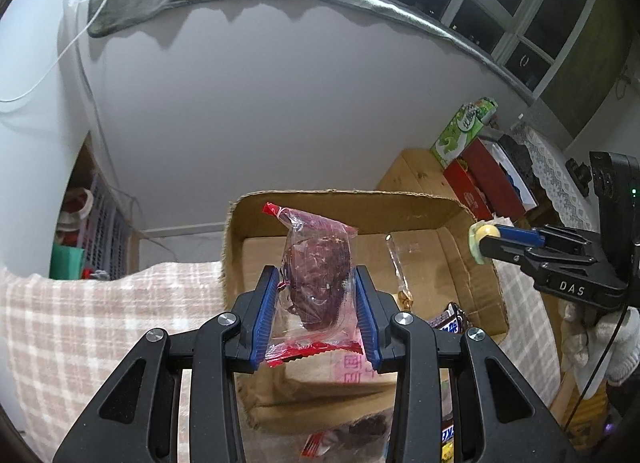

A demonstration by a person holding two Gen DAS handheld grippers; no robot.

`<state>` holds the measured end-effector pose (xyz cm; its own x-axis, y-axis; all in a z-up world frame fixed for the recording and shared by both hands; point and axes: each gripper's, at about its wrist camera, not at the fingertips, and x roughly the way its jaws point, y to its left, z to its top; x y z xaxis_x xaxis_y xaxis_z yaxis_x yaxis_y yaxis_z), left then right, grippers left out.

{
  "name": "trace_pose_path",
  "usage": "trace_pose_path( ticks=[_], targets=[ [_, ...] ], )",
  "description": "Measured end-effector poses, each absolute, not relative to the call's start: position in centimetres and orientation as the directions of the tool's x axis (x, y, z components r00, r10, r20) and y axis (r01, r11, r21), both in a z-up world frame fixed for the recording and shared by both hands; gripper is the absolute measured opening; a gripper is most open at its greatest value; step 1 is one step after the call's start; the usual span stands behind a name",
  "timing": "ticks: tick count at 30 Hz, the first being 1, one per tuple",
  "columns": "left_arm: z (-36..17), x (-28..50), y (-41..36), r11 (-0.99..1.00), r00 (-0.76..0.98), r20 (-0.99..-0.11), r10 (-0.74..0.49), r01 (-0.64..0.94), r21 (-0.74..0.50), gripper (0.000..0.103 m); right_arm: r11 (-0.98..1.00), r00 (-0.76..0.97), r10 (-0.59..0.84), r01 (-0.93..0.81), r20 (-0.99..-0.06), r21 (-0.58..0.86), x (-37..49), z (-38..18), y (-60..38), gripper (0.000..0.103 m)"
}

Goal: Organize snacks
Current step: 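Carry the pastry with the left tool toward the box while the right tool carries the ball candy there, then open both tools over the box, releasing pastry and ball candy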

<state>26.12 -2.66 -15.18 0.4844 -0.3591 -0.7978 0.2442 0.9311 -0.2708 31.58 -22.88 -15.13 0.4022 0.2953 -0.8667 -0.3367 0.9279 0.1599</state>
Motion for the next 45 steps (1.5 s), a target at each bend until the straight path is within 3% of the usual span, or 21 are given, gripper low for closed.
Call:
trace_pose_path(
  ticks=[4, 6, 7, 8, 10, 31, 45],
  targets=[
    [-15.4, 26.6, -3.3, 0.933, 0.471, -0.808, -0.353, 0.245, -0.264, 0.037, 0.93, 0.394, 0.287, -0.332, -0.873, 0.156, 31.9, -15.8, -22.6, 0.035],
    [-15.5, 26.8, -3.5, 0.936, 0.46, -0.818, -0.345, 0.236, -0.262, 0.043, 0.93, 0.388, 0.293, -0.327, -0.874, 0.167, 32.0, -16.0, -22.7, 0.036],
    [-15.5, 26.8, -3.6, 0.938, 0.457, -0.822, -0.339, 0.23, -0.258, 0.054, 0.929, 0.383, 0.3, -0.327, -0.874, 0.175, 31.9, -16.0, -22.7, 0.042],
    [-15.4, 26.8, -3.6, 0.94, 0.459, -0.823, -0.334, 0.225, -0.256, 0.057, 0.93, 0.39, 0.296, -0.326, -0.872, 0.17, 31.8, -16.0, -22.7, 0.048],
    [-15.2, 26.7, -3.8, 0.937, 0.463, -0.817, -0.342, 0.234, -0.26, 0.057, 0.93, 0.407, 0.295, -0.329, -0.865, 0.162, 31.5, -15.7, -22.7, 0.071],
    [-13.8, 20.8, -0.9, 0.929, 0.501, -0.783, -0.369, 0.215, -0.301, 0.057, 0.914, 0.441, 0.332, -0.37, -0.834, 0.169, 24.6, -12.8, -23.7, 0.072],
    [-17.2, 12.7, -0.5, 0.913, 0.428, -0.807, -0.407, 0.176, -0.367, 0.055, 0.888, 0.318, 0.383, -0.386, -0.867, 0.251, 14.4, -17.0, -22.5, 0.072]
  ],
)
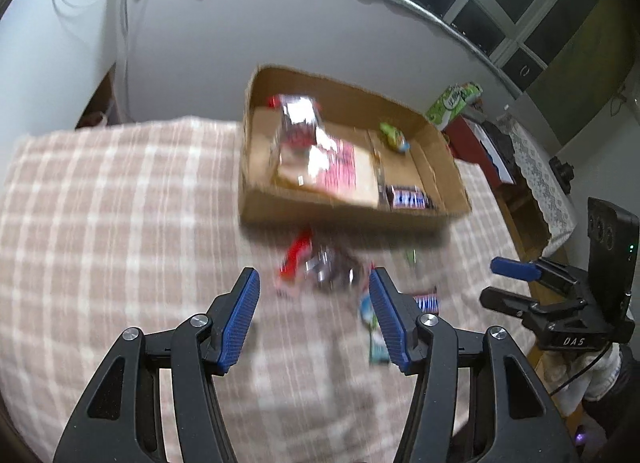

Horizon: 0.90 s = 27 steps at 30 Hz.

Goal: Organize snacks
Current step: 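Open both tools over the box, releasing pastry and ball candy, then grasp the green-red candy pack with the left tool while the right tool grasps the yellow candy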

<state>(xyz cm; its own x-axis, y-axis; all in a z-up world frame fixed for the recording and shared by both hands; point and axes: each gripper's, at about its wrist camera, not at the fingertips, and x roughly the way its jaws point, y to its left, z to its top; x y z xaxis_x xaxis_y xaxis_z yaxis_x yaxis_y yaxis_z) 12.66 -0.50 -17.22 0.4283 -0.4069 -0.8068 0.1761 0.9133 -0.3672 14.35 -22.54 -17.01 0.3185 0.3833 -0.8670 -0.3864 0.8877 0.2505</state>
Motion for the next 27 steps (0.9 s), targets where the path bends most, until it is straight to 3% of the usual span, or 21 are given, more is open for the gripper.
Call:
trace_pose_path(
  ticks=[11, 22, 27],
  targets=[
    [-18.9, 10.1, -2.4, 0.89, 0.37, -0.81, -0.455, 0.207, -0.406, 0.05, 0.874, 0.246, 0.379, -0.413, -0.892, 0.257, 11.4, -20.5, -20.1, 0.058],
    [-20.8, 11.5, -5.6, 0.854, 0.288, -0.806, -0.517, 0.224, -0.469, 0.049, 0.882, 0.247, 0.347, -0.414, -0.905, 0.226, 10.9, -22.4, -18.7, 0.057],
    [-21.4, 12.3, -6.8, 0.866, 0.275, -0.825, -0.494, 0.236, -0.44, 0.049, 0.887, 0.249, 0.345, -0.403, -0.905, 0.227, 11.3, -22.6, -18.9, 0.055]
  ],
)
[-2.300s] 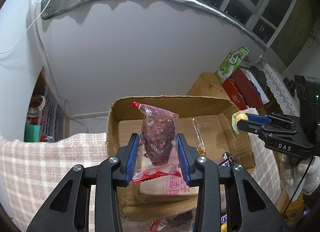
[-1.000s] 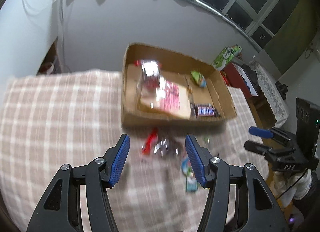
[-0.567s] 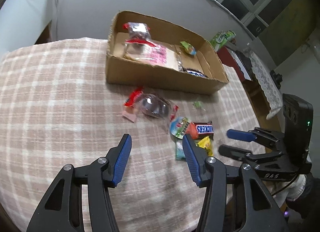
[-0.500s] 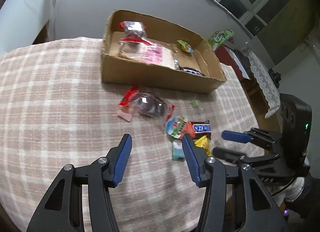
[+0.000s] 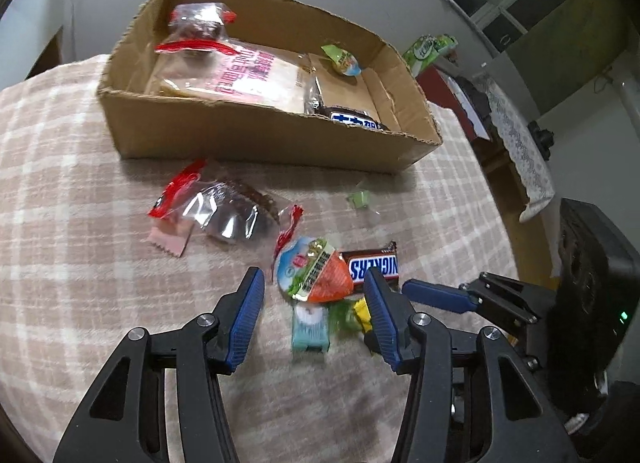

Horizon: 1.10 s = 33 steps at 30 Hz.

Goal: Organize snacks
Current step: 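Grasp the green-red candy pack with the left tool while the right tool grasps the yellow candy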

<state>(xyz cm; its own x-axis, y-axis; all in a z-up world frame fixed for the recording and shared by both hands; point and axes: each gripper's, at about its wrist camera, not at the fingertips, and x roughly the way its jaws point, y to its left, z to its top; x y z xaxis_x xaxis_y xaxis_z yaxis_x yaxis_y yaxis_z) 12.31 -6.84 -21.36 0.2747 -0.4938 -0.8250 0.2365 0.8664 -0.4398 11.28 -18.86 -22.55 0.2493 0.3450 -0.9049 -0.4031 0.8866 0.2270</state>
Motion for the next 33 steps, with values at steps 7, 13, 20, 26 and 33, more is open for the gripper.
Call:
trace_pose_path(
  ticks=[7, 13, 20, 26, 33],
  targets=[
    [-22.9, 12.6, -8.0, 0.882, 0.242, -0.859, -0.452, 0.263, -0.39, 0.049, 0.891, 0.241, 0.335, -0.395, -0.911, 0.224, 11.7, -23.2, -18.6, 0.047],
    [-23.1, 12.8, -7.5, 0.873, 0.24, -0.846, -0.477, 0.243, -0.423, 0.049, 0.891, 0.239, 0.335, -0.396, -0.911, 0.223, 12.1, -23.4, -18.4, 0.046],
    [-23.0, 12.8, -6.9, 0.874, 0.247, -0.845, -0.473, 0.256, -0.414, 0.038, 0.883, 0.217, 0.336, -0.412, -0.916, 0.226, 12.5, -23.6, -17.9, 0.026],
    [-22.9, 12.6, -6.1, 0.876, 0.257, -0.843, -0.472, 0.245, -0.416, 0.034, 0.881, 0.214, 0.349, -0.407, -0.912, 0.242, 12.7, -23.5, -18.2, 0.026],
    [-22.5, 11.9, -5.0, 0.872, 0.268, -0.833, -0.484, 0.225, -0.434, 0.032, 0.882, 0.211, 0.367, -0.389, -0.906, 0.267, 12.7, -23.3, -20.1, 0.026]
  ],
)
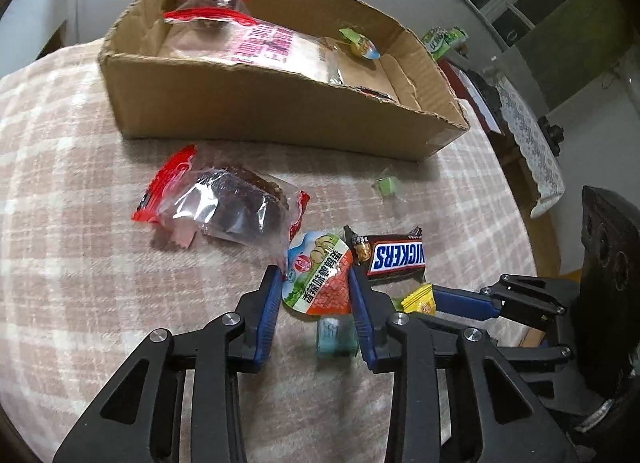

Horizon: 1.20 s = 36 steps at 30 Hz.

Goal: Organize snacks
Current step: 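Grasp the green-red candy pack with the left tool while the right tool grasps the yellow candy, then carry both candies over the box and open both tools to drop them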

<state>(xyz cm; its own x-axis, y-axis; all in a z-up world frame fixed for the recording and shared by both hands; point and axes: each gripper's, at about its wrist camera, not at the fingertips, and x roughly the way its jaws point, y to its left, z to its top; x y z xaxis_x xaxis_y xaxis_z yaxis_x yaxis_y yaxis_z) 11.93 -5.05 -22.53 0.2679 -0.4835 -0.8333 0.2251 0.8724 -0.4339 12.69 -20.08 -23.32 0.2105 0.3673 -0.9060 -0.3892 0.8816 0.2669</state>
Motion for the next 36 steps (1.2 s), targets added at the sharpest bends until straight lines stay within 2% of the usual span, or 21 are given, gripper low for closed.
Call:
trace_pose_path(
  ticks=[17, 36],
  targets=[
    [-19.3, 9.4, -3.7, 0.851, 0.313, -0.793, -0.522, 0.249, -0.462, 0.03, 0.884, 0.262, 0.397, -0.368, -0.88, 0.289, 12.8, -19.9, -22.6, 0.026],
    [-14.6, 16.7, -4.6, 0.866, 0.433, -0.752, -0.498, 0.3, -0.401, 0.03, 0.906, 0.428, 0.367, -0.364, -0.826, 0.214, 19.9, -12.9, -24.7, 0.026]
  ],
)
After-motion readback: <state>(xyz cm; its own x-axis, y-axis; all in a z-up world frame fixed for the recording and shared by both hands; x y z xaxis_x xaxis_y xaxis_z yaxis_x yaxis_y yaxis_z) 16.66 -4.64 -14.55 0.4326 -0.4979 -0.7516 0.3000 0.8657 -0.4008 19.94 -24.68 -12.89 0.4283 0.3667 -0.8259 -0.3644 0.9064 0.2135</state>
